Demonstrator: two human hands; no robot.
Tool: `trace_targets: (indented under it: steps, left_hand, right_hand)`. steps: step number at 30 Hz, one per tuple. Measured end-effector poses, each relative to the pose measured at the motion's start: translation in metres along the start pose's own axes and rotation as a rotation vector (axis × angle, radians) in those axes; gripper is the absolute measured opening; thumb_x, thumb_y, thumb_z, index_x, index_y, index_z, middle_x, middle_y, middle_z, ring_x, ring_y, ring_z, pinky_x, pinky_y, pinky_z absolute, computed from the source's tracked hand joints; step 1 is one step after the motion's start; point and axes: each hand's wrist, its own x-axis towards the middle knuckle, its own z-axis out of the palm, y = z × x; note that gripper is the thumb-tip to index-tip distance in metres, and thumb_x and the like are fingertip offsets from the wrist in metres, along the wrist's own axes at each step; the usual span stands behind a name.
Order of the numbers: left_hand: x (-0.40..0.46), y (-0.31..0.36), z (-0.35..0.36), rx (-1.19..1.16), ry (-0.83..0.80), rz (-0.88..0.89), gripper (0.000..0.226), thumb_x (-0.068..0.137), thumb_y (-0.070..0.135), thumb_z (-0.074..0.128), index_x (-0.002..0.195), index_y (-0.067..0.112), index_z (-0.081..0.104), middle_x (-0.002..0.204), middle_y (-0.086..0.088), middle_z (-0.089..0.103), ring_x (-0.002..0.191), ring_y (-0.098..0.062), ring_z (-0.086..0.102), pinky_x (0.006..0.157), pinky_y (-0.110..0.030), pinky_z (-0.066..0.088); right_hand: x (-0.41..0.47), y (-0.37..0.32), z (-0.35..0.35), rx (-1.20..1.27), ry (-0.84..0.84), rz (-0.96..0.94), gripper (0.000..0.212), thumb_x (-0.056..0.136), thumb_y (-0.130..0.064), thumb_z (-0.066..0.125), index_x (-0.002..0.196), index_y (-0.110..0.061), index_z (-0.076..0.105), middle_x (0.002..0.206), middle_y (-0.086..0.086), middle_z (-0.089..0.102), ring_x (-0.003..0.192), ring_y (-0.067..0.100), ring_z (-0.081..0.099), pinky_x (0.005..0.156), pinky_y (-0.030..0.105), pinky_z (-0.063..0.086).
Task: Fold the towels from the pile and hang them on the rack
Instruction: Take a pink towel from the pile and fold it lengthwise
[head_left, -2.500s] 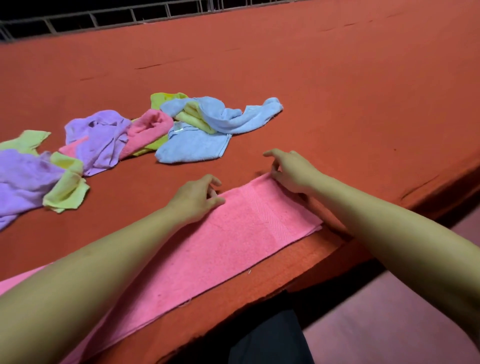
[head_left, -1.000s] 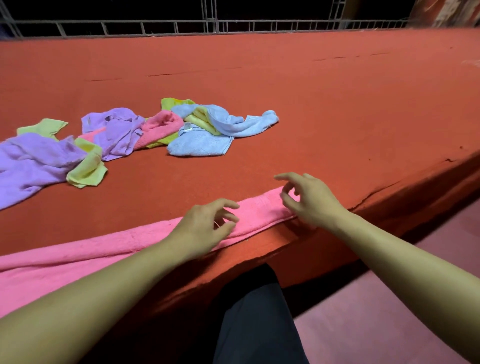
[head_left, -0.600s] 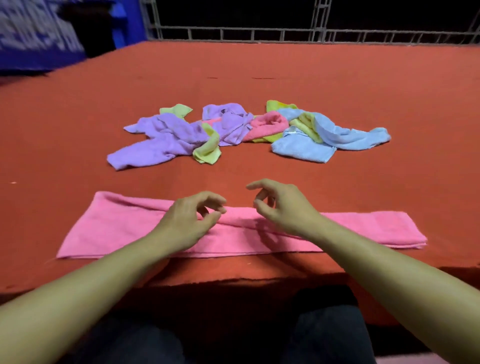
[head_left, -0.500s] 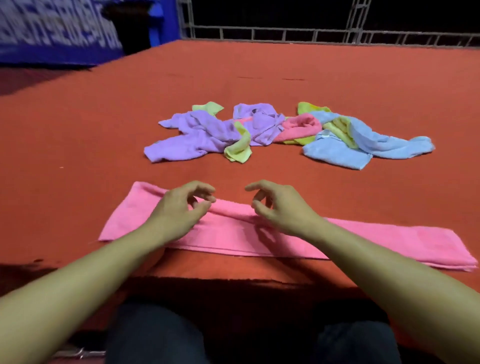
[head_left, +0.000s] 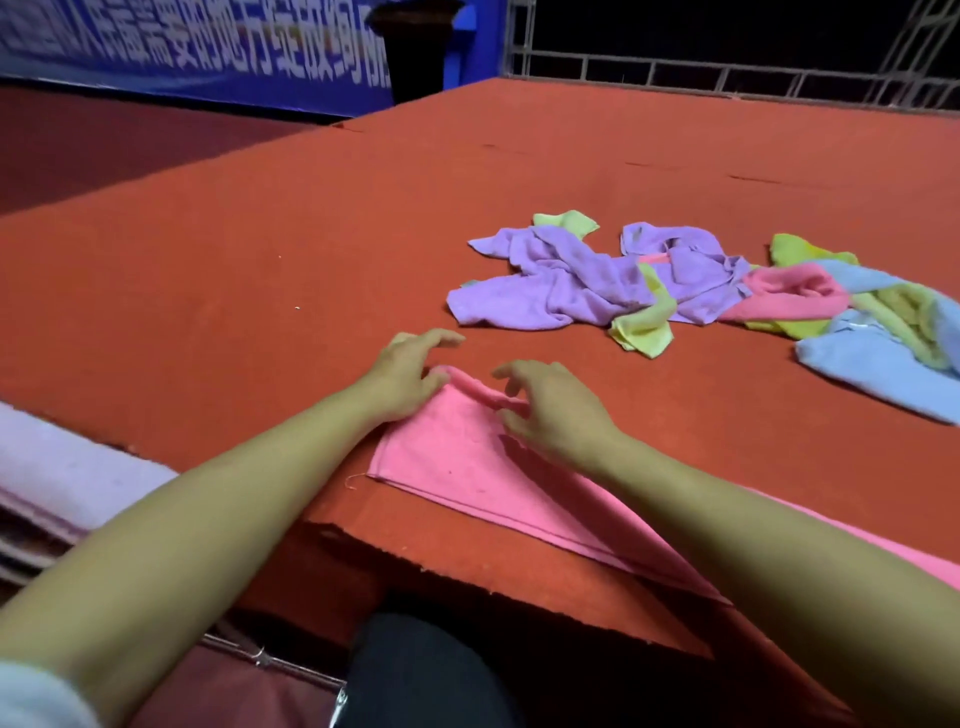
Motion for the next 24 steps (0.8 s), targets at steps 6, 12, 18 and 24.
trace_targets:
  steps: [6,12,18,24]
  left_hand:
    - [0.024,-0.013,0.005,-0.057,-0.176,0.006,0.038,0.087,0.016,0.069,0.123,0.025,0.059,0.108,0.006,0.070,0.099,-0.009,0.063,0.093,-0.027,0.046]
    - [0.004,-0.012,-0.017,-0.260,0.034,0.036,0.041,0.082,0.002,0.071,0.109,0.033,0.063,0.089,0.011,0.069,0.083,0.000,0.064,0.083,-0.020,0.048]
    - [-0.061,-0.006,-0.030,-0.266,0.154,0.021,0.056,0.080,0.005,0.075,0.102,0.055,0.059,0.093,0.025,0.071,0.091,0.005,0.066,0.094,-0.023,0.047]
    - [-0.120,-0.017,-0.025,-0.188,0.153,-0.012,0.043,0.082,0.021,0.075,0.104,0.054,0.058,0.094,0.029,0.070,0.098,-0.004,0.065,0.097,-0.039,0.047]
  right_hand:
    - [0.017,0.002,0.013,-0.207,0.013,0.029,0.057,0.080,-0.037,0.065,0.134,-0.032,0.047,0.115,-0.004,0.057,0.103,0.026,0.049,0.085,0.041,0.046]
    - [0.013,0.006,0.009,-0.056,0.040,0.040,0.056,0.084,-0.017,0.060,0.137,-0.027,0.046,0.104,-0.003,0.066,0.099,0.027,0.059,0.080,0.038,0.048]
    - [-0.014,-0.013,-0.007,0.073,0.058,-0.062,0.056,0.083,-0.015,0.067,0.135,-0.026,0.049,0.092,-0.014,0.064,0.073,0.010,0.051,0.071,0.029,0.042]
    - [-0.052,-0.047,0.010,0.080,-0.055,-0.153,0.058,0.083,-0.016,0.064,0.138,-0.028,0.046,0.099,-0.010,0.069,0.086,0.022,0.063,0.076,0.035,0.048]
